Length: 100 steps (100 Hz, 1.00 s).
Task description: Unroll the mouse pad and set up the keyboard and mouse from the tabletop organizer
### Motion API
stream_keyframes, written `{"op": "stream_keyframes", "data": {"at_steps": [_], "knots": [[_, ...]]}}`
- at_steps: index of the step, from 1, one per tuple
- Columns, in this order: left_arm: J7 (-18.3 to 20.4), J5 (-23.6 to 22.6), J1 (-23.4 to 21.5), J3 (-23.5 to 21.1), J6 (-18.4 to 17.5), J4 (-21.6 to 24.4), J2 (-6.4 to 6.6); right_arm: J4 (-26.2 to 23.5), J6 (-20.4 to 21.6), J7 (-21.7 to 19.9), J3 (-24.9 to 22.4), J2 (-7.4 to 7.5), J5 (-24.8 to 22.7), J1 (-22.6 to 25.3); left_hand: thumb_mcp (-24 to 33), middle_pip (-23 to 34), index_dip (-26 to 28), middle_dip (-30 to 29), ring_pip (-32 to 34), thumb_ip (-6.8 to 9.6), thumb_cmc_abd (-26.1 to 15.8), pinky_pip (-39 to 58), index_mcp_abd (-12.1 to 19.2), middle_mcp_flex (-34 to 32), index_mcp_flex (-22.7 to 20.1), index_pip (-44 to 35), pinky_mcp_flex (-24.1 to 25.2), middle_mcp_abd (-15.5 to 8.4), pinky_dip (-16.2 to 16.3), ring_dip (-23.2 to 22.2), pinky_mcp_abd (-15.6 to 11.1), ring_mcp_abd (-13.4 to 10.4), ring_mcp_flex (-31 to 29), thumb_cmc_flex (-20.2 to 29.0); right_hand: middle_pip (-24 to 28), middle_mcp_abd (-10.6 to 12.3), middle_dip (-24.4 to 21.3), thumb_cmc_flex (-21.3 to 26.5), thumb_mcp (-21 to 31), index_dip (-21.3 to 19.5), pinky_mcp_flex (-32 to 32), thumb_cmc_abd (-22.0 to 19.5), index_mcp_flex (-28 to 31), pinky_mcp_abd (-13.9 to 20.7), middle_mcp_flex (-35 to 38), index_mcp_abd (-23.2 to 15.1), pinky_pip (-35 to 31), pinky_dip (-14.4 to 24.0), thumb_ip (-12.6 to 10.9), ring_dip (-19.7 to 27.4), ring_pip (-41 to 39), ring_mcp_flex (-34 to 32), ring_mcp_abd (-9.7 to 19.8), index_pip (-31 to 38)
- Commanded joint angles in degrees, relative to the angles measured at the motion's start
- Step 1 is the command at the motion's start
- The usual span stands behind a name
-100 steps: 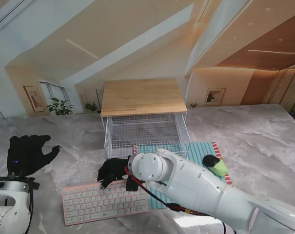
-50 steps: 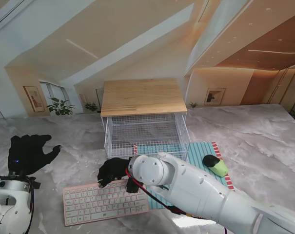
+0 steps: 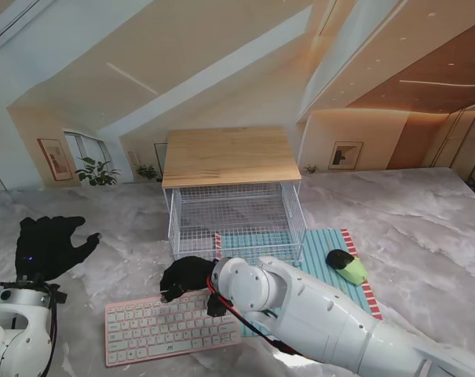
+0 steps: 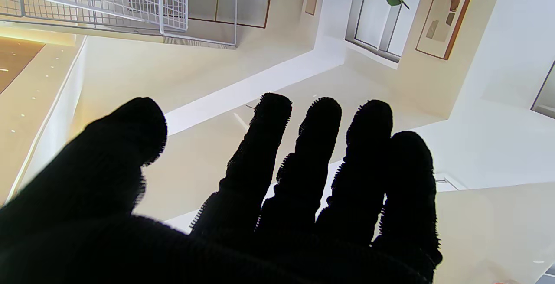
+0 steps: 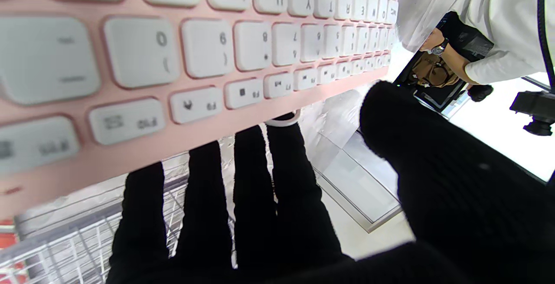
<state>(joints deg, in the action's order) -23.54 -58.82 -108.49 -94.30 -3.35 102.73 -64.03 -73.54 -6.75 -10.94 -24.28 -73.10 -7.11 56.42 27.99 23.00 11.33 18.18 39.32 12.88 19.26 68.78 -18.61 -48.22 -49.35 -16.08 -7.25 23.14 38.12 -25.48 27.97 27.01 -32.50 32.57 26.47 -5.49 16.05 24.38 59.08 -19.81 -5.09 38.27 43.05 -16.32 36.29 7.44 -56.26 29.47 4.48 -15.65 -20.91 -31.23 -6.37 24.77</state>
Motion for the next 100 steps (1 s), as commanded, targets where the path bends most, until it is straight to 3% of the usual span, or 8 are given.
{"op": "stream_keyframes", "data": {"at_steps": [1, 30, 45, 71, 100], "knots": [[0.95, 0.10, 0.03, 0.27, -0.32, 0.11, -0.06, -0.21, 0.77, -0.20, 0.18, 0.19, -0.59, 0.92, 0.53, -0.46, -0.61, -0.59, -0.08, -1.01, -0.87, -0.43, -1.38, 2.12, -0.10, 0.93, 1.46, 0.35, -0.85, -0.10, -3.09, 1.08, 1.22, -0.16, -0.57, 2.28, -0.57, -1.27, -0.88, 0.83, 1.91, -1.32, -2.98, 2.16, -2.26, -2.79, 1.67, -1.51, -0.59, 0.67, 0.78, 2.90, 2.67, -0.46], [0.94, 0.10, 0.12, 0.46, -0.13, 0.09, -0.07, -0.43, 3.37, -0.23, 0.22, 0.95, -1.77, 1.63, 0.50, -0.47, -0.64, -0.59, -0.13, -1.02, -0.85, -0.43, -1.34, 2.16, -0.14, 0.98, 1.46, 0.41, -0.85, -0.08, -3.09, 1.08, 1.27, -0.16, 0.62, 5.46, -0.12, -1.73, -1.77, 3.98, 6.44, -3.35, -11.61, 9.18, -10.74, -4.54, 6.72, -6.31, -0.75, 0.80, 1.32, 10.69, 7.06, 2.51], [1.03, 0.11, 0.21, 0.54, -0.15, 0.07, -0.05, -1.10, 5.42, 0.65, -0.25, 1.33, -2.66, 2.44, 0.54, -0.46, -0.64, -0.59, -0.15, -1.02, -0.82, -0.43, -1.40, 2.12, -0.13, 1.00, 1.46, 0.41, -0.85, -0.07, -3.09, 1.11, 1.30, -0.16, 1.35, 6.42, 0.03, -1.62, -1.68, 5.00, 6.76, -3.42, -12.82, 11.20, -11.51, -5.20, 6.85, -7.86, -0.81, 0.53, 0.66, 11.43, 8.03, 4.49], [1.11, 0.15, 0.35, 0.70, -0.18, 0.05, -0.04, -4.50, 8.06, 2.43, -3.00, 2.61, -3.83, 5.25, 0.53, -0.48, -0.64, -0.59, -0.18, -1.04, -0.80, -0.45, -1.39, 2.16, -0.14, 0.99, 1.48, 0.42, -0.87, -0.06, -3.09, 1.13, 1.35, -0.13, 1.67, 6.51, 0.08, -1.64, -1.10, 5.60, 6.45, -3.07, -12.72, 11.66, -10.81, -5.66, 6.07, -8.87, -0.76, 0.30, 0.09, 10.57, 7.89, 5.86], [1.34, 0.97, 0.63, 1.44, -0.43, -0.08, -0.11, -11.40, 11.21, 3.11, -10.19, 5.79, -5.37, 12.25, 0.42, -0.56, -0.66, -0.64, -0.38, -1.07, -0.90, -1.06, -1.13, 2.21, -0.04, 1.04, 1.75, 0.25, -1.14, 0.02, -2.56, 1.16, 1.53, -0.13, 1.39, 4.96, -0.19, -1.36, -0.68, 6.14, 2.95, -2.90, -9.59, 9.76, -6.06, -5.39, 2.58, -9.28, -0.68, -0.25, -1.32, 5.27, 5.62, 7.15]]}}
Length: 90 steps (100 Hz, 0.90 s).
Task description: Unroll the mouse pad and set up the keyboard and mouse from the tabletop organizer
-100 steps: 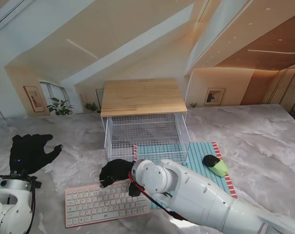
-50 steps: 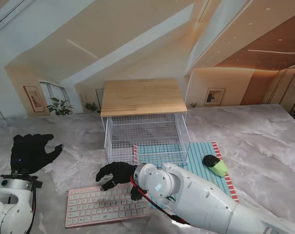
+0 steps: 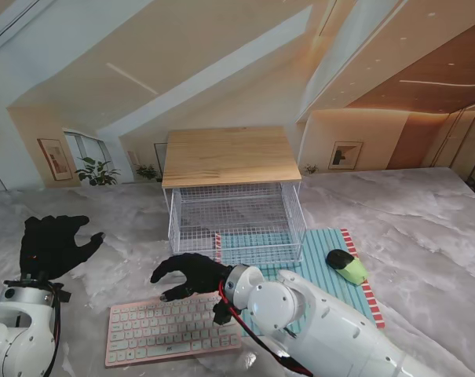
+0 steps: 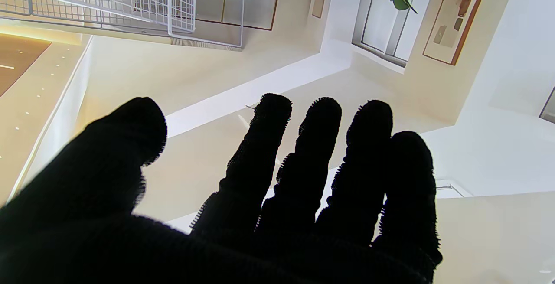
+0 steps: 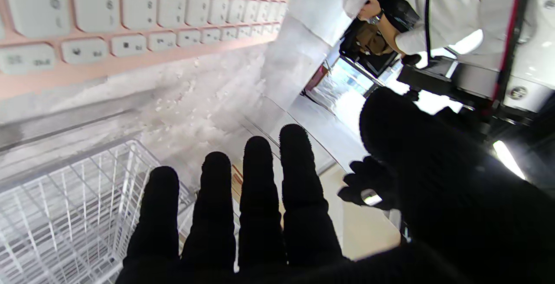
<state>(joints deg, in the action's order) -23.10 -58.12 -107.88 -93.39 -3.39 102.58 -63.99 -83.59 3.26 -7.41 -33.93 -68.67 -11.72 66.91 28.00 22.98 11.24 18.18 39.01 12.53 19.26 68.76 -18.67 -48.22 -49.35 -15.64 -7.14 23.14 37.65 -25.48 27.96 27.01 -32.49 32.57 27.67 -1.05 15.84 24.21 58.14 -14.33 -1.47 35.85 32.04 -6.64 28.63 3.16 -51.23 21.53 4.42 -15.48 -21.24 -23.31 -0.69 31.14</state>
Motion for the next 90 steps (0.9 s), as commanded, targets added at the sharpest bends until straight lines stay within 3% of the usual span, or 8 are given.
{"op": "stream_keyframes", "data": {"at_steps": [1, 16, 26, 45, 53, 62, 76, 90], "knots": [[0.90, 0.31, 0.04, 0.58, -0.38, 0.07, -0.15, -1.63, 1.31, -0.48, -0.84, 1.50, -0.85, 2.04, 0.42, -0.54, -0.56, -0.64, -0.08, -0.71, -0.92, -1.05, -1.06, 2.19, -0.04, 0.61, 1.64, 0.25, -0.67, 0.03, -2.56, 1.13, 1.53, -0.11, 0.21, 0.42, 0.03, -1.18, 0.27, 0.67, -0.86, -0.48, 1.60, 0.02, 1.81, -1.07, -2.59, -1.35, -0.62, -0.44, -1.04, -2.87, -0.26, 0.81], [1.02, 1.04, 0.15, 1.59, -0.27, 0.18, -0.23, -4.84, 2.69, -0.70, -5.39, 3.00, -2.40, 6.13, 0.38, -0.61, -0.59, -0.67, -0.20, -0.72, -0.97, -1.32, -1.09, 2.31, 0.07, 0.68, 1.90, 0.16, -0.81, 0.08, -2.51, 1.06, 1.65, -0.16, 0.17, -1.18, 0.05, -0.90, 0.42, 0.44, -5.63, -0.88, 4.58, -1.39, 5.67, -0.54, -6.84, -0.47, -0.66, -1.08, -2.54, -7.45, -3.44, 1.05], [1.14, 1.69, 0.14, 2.23, -0.25, 0.47, -0.32, -6.50, 3.31, -0.16, -8.41, 3.56, -3.31, 8.93, 0.35, -0.66, -0.60, -0.70, -0.26, -0.72, -1.01, -1.37, -1.16, 2.33, 0.04, 0.70, 1.91, 0.27, -0.85, 0.10, -2.48, 1.12, 1.68, -0.10, 0.92, -3.75, 0.48, -0.82, 0.52, -0.79, -9.55, -1.17, 7.62, -3.69, 9.04, 0.60, -11.02, 0.91, -0.77, -2.78, -6.25, -11.90, -7.01, 1.52], [1.13, 2.43, 0.03, 3.03, -0.50, 1.09, -0.43, -9.11, 4.03, -0.20, -13.97, 4.63, -4.99, 13.90, 0.35, -0.76, -0.66, -0.75, -0.34, -0.71, -0.99, -1.36, -1.20, 2.32, -0.04, 0.81, 1.91, 0.36, -0.89, 0.14, -2.48, 1.14, 1.70, -0.11, 5.78, -7.12, 2.34, 0.03, -0.04, -6.90, -21.24, -4.08, 15.97, -9.61, 18.99, 2.00, -23.51, 10.11, -1.16, -6.60, -16.64, -22.58, -11.56, 3.75], [1.15, 2.50, 0.05, 3.30, -0.60, 1.29, -0.44, -9.82, 4.24, -0.17, -16.14, 4.98, -6.06, 15.67, 0.32, -0.83, -0.69, -0.78, -0.37, -0.72, -1.00, -1.36, -1.28, 2.41, 0.01, 0.87, 1.91, 0.40, -0.90, 0.15, -2.48, 1.14, 1.74, -0.12, 8.72, -7.58, 3.16, 1.78, -0.12, -6.04, -24.75, -3.30, 17.68, -10.08, 22.91, 1.60, -26.59, 13.85, 2.21, -7.93, -21.82, -25.76, -12.58, 8.96], [1.33, 2.61, 0.08, 3.60, -0.68, 1.49, -0.43, -10.44, 3.98, 0.09, -18.27, 5.20, -7.09, 17.45, 0.36, -0.83, -0.72, -0.79, -0.34, -0.70, -1.02, -1.35, -1.31, 2.31, -0.02, 0.92, 1.91, 0.46, -0.91, 0.14, -2.48, 1.16, 1.68, -0.08, 11.22, -8.22, 3.71, 3.60, -0.17, -5.19, -27.67, -3.06, 19.26, -10.94, 27.01, 1.28, -29.53, 16.10, 3.69, -8.91, -26.07, -29.00, -13.27, 15.42], [1.57, 2.82, 0.25, 4.00, -0.73, 1.51, -0.41, -11.01, 2.18, -0.01, -20.82, 5.57, -9.29, 19.40, 0.37, -0.83, -0.76, -0.79, -0.39, -0.70, -1.04, -1.35, -1.37, 2.31, -0.01, 1.00, 1.91, 0.49, -0.92, 0.16, -2.48, 1.19, 1.73, -0.05, 11.72, -9.00, 3.63, 4.38, -0.29, -4.86, -30.07, -3.74, 21.78, -12.19, 30.57, 1.55, -30.99, 16.81, 3.76, -8.94, -27.45, -32.01, -14.05, 17.73], [1.72, 3.00, 0.40, 4.34, -0.70, 1.38, -0.41, -10.33, -0.19, 1.03, -21.86, 5.53, -11.76, 20.20, 0.36, -0.85, -0.78, -0.81, -0.40, -0.71, -1.02, -1.34, -1.34, 2.28, -0.19, 1.00, 1.91, 0.51, -0.93, 0.17, -2.48, 1.19, 1.69, -0.09, 8.67, -9.15, 2.18, 4.52, -0.43, -2.34, -29.16, -4.18, 22.22, -12.85, 30.41, 2.58, -27.69, 14.12, 3.35, -6.57, -23.15, -31.60, -14.52, 15.68]]}}
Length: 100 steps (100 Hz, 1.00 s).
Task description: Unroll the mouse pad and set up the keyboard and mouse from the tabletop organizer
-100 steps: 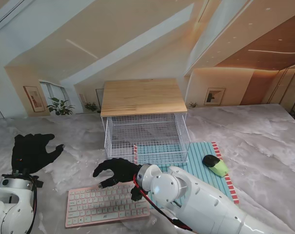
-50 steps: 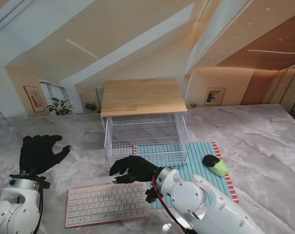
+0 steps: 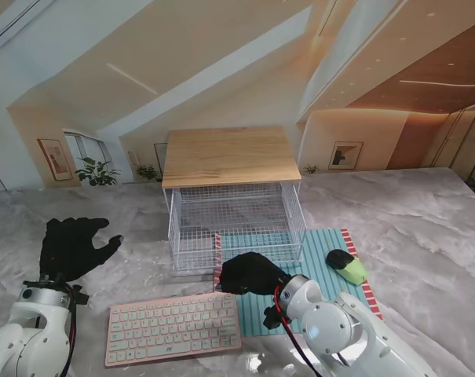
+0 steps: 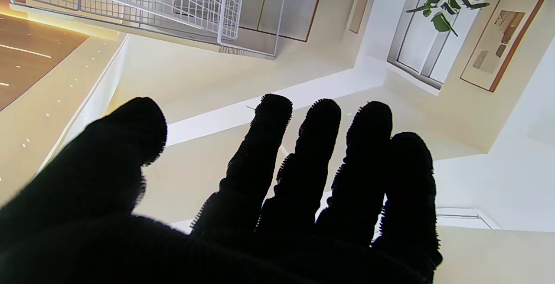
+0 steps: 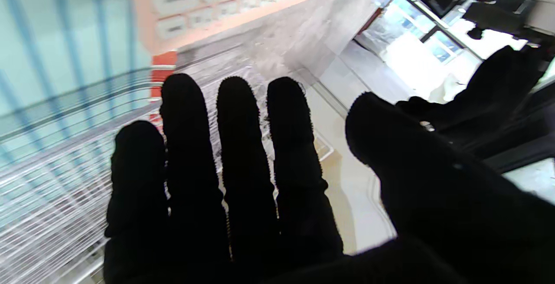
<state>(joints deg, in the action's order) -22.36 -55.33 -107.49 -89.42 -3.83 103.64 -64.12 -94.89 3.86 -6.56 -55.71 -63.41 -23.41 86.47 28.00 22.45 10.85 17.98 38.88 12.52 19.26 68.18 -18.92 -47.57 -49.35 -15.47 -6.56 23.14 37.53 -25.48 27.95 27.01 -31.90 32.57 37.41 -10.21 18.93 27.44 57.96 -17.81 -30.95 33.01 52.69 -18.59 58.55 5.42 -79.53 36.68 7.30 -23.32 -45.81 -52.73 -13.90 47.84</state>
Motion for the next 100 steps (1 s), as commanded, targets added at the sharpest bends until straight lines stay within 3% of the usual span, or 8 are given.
{"op": "stream_keyframes", "data": {"at_steps": [1, 46, 80, 100], "knots": [[0.98, 0.22, 0.01, 0.39, -0.25, 0.32, -0.28, 1.06, -0.94, 0.26, -0.12, 0.25, -0.15, 0.67, 0.37, -0.33, -0.39, -0.61, -0.29, -0.69, -1.02, -0.76, -1.08, 1.64, -0.19, 0.83, 1.32, 0.47, -0.81, 0.17, -2.47, 1.20, 1.12, -0.07, -1.20, 0.02, -0.95, 1.25, -0.25, 1.26, 0.42, -1.46, 1.57, -0.90, 0.41, 0.38, 0.74, -1.17, 0.47, 1.35, 1.60, -2.14, -1.32, -1.15], [0.88, 0.48, -0.09, 0.83, 0.11, 0.49, -0.34, 6.41, -2.93, 5.69, 2.34, -0.77, -4.12, -0.68, 0.46, -0.37, -0.43, -0.63, -0.35, -0.69, -0.94, -0.75, -1.20, 1.64, -0.25, 0.90, 1.32, 0.47, -0.83, 0.19, -2.47, 1.23, 1.19, 0.00, -7.06, -0.37, -3.28, 2.54, 2.27, 8.18, 0.57, -0.87, 3.04, -2.23, 2.04, 2.06, 3.98, -9.31, 0.77, 4.86, 9.47, -2.93, -2.25, -0.86], [0.53, 0.44, -0.48, 0.55, 0.01, 0.54, -0.39, 11.45, -4.53, 8.58, 6.23, -1.96, -4.50, -5.26, 0.50, -0.35, -0.42, -0.63, -0.33, -0.71, -0.90, -0.80, -1.16, 1.58, -0.33, 0.88, 1.33, 0.47, -0.87, 0.19, -2.53, 1.17, 1.13, -0.07, -11.13, 0.34, -4.28, 2.85, 3.03, 11.72, 6.54, -2.06, -0.01, -0.41, -3.80, 2.96, 9.42, -13.51, 0.52, 7.09, 17.03, 3.03, -0.91, -5.70], [0.38, 0.38, -0.61, 0.49, 0.07, 0.48, -0.40, 11.73, -5.52, 9.56, 6.63, -2.33, -4.58, -5.87, 0.51, -0.37, -0.43, -0.63, -0.39, -0.73, -0.92, -0.80, -1.23, 1.64, -0.31, 0.89, 1.33, 0.60, -0.88, 0.21, -2.53, 1.19, 1.22, -0.05, -11.04, 0.58, -3.87, 2.72, 3.07, 11.78, 8.86, -3.04, -1.05, 0.61, -6.56, 3.11, 10.78, -14.29, 0.10, 7.20, 18.58, 5.19, -0.27, -7.91]]}}
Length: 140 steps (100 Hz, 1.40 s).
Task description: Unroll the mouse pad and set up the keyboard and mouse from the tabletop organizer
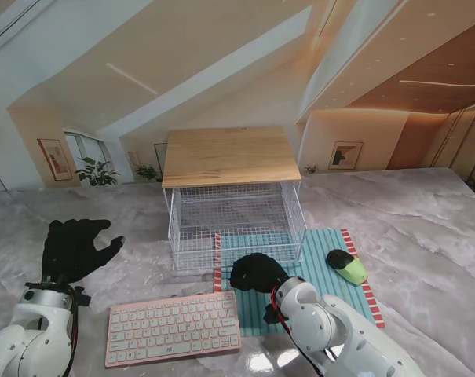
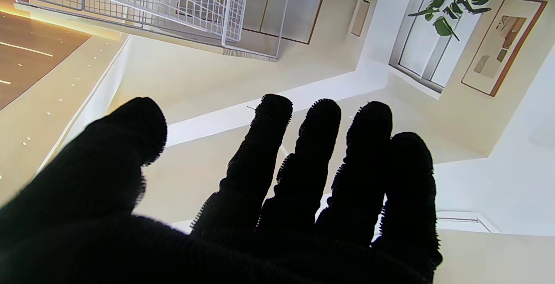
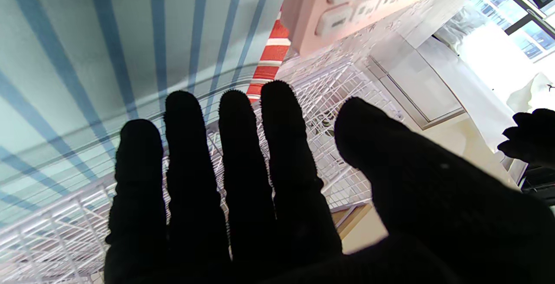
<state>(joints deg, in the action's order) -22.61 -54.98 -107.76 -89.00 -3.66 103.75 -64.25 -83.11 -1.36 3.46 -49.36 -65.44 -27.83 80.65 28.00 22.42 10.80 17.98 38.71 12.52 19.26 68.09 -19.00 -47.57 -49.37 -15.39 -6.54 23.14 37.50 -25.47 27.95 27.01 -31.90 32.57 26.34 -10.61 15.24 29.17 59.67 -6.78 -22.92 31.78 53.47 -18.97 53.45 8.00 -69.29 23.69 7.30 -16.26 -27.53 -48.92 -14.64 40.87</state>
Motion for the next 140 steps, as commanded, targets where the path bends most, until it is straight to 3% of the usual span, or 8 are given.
{"op": "stream_keyframes", "data": {"at_steps": [1, 140], "knots": [[0.62, 0.04, -0.34, 0.07, -0.09, 0.37, -0.27, -0.01, -0.34, -0.42, 0.31, -0.31, -0.15, -0.09, 0.51, -0.34, -0.38, -0.63, -0.22, -0.73, -0.93, -0.71, -1.15, 1.64, -0.28, 0.81, 1.31, 0.59, -0.85, 0.21, -2.53, 1.17, 1.23, -0.04, 0.05, 0.97, -0.16, 0.98, 1.35, 0.75, 0.88, -1.85, -1.88, 1.01, -1.53, 0.58, 0.57, -1.32, 0.08, 0.14, 0.32, 1.44, 0.52, -1.02], [0.49, 0.13, -0.21, -0.04, -0.53, -0.10, -0.27, 7.30, -5.43, 3.42, 6.53, -3.43, 1.65, -9.55, 0.65, -0.31, -0.36, -0.63, -0.22, -0.76, -0.84, -0.78, -1.24, 1.46, -0.48, 0.74, 1.34, 0.55, -0.92, 0.21, -2.60, 1.30, 1.16, 0.01, 2.23, 2.09, 1.37, 0.66, 0.54, -2.28, 7.66, -5.84, -5.30, 5.08, -11.59, 1.34, 4.43, -3.04, -2.56, -0.70, 1.89, 10.15, 2.97, -9.57]]}}
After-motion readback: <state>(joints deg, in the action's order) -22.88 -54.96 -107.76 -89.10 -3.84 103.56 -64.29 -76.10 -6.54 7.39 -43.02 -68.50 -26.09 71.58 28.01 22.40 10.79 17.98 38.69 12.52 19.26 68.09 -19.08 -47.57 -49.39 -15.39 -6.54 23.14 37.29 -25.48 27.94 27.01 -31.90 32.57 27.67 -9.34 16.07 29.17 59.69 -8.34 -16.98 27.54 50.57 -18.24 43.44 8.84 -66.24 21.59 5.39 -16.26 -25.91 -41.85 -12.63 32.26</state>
